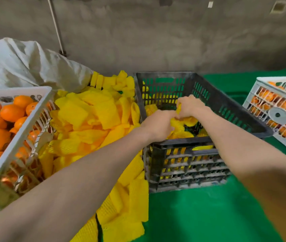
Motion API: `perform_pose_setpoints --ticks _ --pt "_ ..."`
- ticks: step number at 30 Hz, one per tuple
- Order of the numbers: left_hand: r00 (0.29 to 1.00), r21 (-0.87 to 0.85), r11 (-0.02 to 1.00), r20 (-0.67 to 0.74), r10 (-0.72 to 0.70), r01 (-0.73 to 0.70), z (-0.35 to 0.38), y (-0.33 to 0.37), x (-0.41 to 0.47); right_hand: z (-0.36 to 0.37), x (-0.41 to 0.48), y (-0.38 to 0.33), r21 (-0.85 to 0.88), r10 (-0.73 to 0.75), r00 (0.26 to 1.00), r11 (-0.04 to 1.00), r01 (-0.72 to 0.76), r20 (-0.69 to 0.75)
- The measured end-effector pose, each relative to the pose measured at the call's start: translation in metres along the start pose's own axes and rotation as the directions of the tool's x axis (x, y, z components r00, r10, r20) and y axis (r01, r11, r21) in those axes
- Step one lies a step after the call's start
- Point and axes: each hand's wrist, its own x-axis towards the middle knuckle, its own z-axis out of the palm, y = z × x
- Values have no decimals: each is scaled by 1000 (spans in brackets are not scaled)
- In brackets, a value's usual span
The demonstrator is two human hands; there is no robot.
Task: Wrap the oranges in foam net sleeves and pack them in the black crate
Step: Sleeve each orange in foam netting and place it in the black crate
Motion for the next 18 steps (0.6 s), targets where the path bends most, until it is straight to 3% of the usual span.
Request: perform_pose_setpoints --ticks 4,6,9,14,18 --pt "997 100 994 49 -60 54 8 -5 4 17 14 11 -244 -50 956 962 124 288" --pt "998 105 993 38 -55 51 9 -6 4 25 21 16 -235 -67 916 957 171 396" --pt "998 67 996 5 -55 54 10 -6 1 31 26 20 -197 -49 897 969 149 439" --pt "975 -139 990 -221 -35 4 6 -12 -13 32 22 13 -187 -7 944 980 72 331" --pt "947 -56 997 -321 30 -50 -5 -27 -33 17 3 -8 -20 -209 978 978 209 -9"
